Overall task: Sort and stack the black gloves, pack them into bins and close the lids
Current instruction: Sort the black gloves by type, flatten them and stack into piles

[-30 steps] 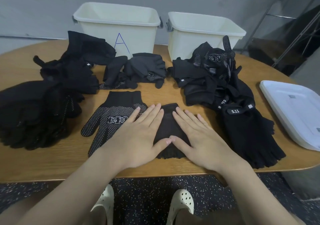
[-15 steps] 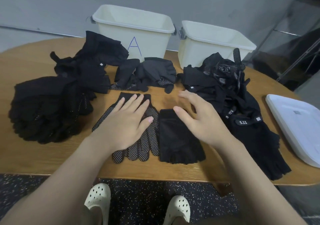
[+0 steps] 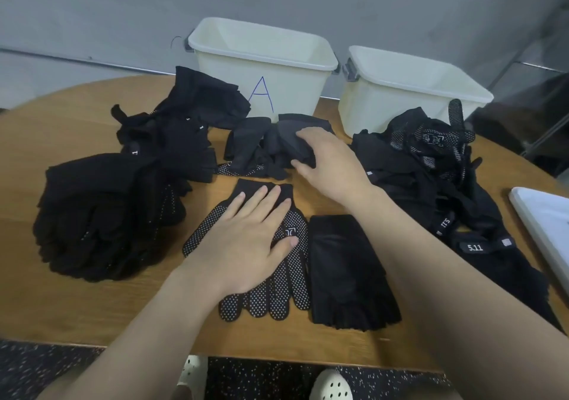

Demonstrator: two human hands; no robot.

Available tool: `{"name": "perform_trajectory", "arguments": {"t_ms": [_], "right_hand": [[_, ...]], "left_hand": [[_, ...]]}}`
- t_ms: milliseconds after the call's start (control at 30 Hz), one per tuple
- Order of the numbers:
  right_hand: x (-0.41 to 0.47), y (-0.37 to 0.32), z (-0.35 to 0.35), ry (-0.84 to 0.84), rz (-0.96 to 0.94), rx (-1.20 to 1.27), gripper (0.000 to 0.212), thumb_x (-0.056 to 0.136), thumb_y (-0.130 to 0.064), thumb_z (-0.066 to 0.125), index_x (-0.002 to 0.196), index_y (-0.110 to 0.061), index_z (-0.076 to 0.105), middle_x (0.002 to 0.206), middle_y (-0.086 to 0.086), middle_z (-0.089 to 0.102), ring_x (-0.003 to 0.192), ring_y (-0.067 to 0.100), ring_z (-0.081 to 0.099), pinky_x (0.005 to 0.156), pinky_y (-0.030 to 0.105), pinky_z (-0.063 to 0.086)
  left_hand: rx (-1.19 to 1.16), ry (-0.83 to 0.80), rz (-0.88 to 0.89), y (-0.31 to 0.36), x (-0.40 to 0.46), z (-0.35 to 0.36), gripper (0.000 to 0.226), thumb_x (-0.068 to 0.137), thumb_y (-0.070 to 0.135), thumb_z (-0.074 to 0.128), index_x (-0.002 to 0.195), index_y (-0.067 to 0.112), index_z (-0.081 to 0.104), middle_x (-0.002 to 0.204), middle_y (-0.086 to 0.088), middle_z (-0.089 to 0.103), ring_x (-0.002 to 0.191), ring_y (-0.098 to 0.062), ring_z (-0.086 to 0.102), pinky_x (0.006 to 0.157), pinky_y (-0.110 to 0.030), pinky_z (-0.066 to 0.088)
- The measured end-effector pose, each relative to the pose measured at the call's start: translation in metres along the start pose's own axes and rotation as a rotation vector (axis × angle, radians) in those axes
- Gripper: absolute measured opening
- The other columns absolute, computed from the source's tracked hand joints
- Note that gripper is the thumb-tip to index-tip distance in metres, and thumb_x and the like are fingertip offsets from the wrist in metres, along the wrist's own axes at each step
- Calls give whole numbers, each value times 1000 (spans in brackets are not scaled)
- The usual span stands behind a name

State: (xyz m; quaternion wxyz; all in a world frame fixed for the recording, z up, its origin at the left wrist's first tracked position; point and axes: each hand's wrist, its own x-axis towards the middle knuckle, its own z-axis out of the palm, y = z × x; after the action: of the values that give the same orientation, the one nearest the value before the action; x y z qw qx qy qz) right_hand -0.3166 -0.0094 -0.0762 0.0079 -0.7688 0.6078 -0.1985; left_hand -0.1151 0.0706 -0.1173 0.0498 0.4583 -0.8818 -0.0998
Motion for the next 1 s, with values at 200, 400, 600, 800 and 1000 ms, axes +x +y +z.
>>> {"name": "perform_trajectory", "arguments": {"t_ms": [200,400,600,800,1000], "right_hand": [[14,6,-2,172,50,140,22,102,-19,51,107,-19,72,100,-3,71,94,22,64,80,38,52],[19,-6,-45,358,139,349,26,104,-23,50,84,-26,66,72,-12,63,72,4,57,66,22,41],[6,-22,-85,417,184,543,34,102,-28,51,83,-3,65,73,9,65,71,7,53,71,35,48],[-37,-38,-100,373,228,622,45,96,-41,50,96,-1,69,93,22,72,93,41,67,82,58,55],[-85,-49,-100,306,359,884,28,102,-28,55,99,-10,77,98,13,77,100,33,72,91,57,57]], "left_hand": [[4,-25,19,-5,5,-1,91,82,71,-14,163,30,-8,168,9,-23,154,-7,-25,125,-34,-17],[1,-37,6,-4,4,-1,94,80,73,-13,163,31,-7,169,10,-21,153,-6,-24,124,-33,-18],[-50,39,-29,6,1,-7,86,94,74,0,165,27,4,171,10,-11,156,-6,-13,127,-32,-10],[-488,496,-46,22,-6,-21,61,102,59,38,153,27,42,163,17,31,145,-6,38,117,-33,37],[-1280,558,-134,39,-5,-31,66,89,52,69,145,30,44,140,13,59,123,2,59,111,-33,48]]}}
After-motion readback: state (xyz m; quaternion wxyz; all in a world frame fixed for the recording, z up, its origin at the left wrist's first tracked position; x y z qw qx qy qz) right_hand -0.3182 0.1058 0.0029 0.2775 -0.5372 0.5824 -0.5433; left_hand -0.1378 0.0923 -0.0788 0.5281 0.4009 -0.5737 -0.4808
